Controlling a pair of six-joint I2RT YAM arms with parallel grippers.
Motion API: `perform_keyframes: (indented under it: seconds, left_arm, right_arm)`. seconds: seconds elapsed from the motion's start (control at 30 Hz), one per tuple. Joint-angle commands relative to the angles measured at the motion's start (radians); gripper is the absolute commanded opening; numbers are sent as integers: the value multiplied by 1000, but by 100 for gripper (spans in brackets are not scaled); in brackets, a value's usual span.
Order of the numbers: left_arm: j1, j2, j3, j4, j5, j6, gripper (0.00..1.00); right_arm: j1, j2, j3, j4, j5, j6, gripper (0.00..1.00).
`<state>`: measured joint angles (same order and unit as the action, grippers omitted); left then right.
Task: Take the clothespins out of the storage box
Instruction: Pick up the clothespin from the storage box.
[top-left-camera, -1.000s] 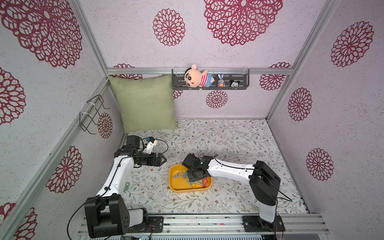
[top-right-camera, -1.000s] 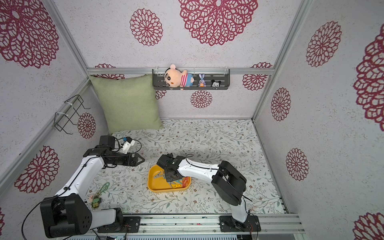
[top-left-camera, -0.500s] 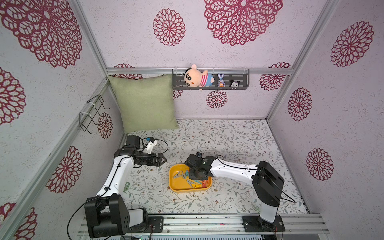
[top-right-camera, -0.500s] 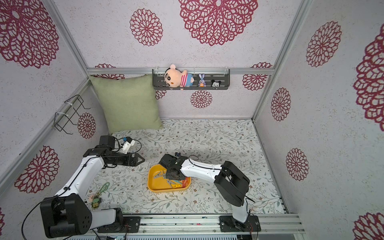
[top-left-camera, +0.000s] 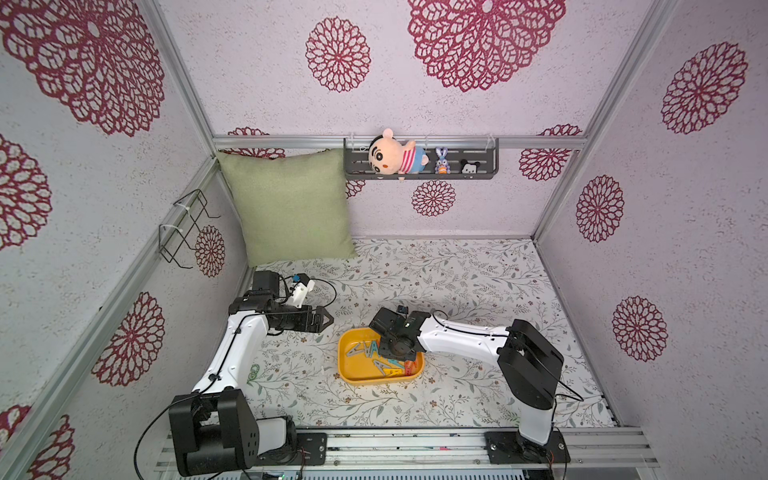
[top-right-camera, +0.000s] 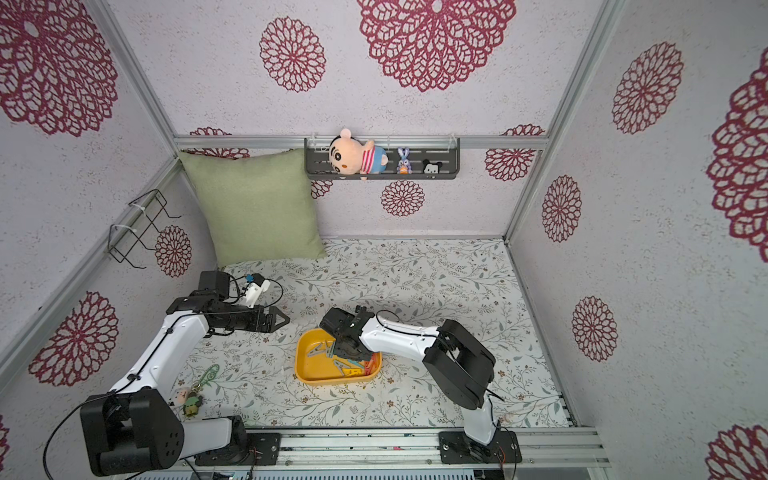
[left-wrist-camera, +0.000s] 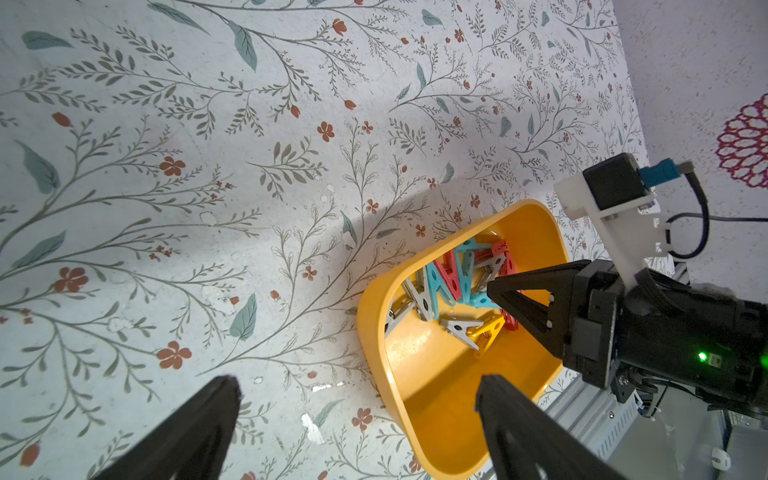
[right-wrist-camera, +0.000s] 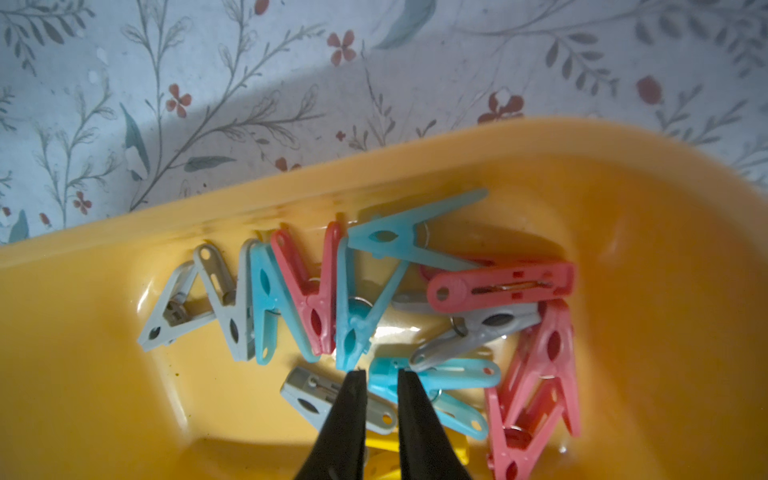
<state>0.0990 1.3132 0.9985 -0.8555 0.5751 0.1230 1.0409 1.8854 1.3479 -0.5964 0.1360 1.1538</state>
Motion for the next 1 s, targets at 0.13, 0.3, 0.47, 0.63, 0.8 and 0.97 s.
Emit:
perform_keyframes:
  seconds: [0.13, 0.3, 0.47, 0.63, 0.8, 0.97]
  left_arm:
    - [6, -23, 5, -14, 28, 6, 97]
    - [5, -31, 5, -13, 27, 7, 97]
    - [5, -34, 5, -13, 32, 7, 97]
    - [5, -35, 5, -14, 31, 7, 97]
    - [5, -35, 5, -15, 35, 9, 97]
    - [5, -34, 5, -15, 40, 8, 97]
  right_arm:
    - [-2, 27, 13, 36, 6, 81, 21]
    - [-1, 38, 3, 33, 13, 130, 20]
    - [-1, 42, -3, 40, 19, 157, 22]
    - [-1, 34, -10, 41, 29, 185, 23]
    - [-1, 3, -39, 35, 49, 243, 26]
    - [-2, -3, -55, 51, 45, 297, 26]
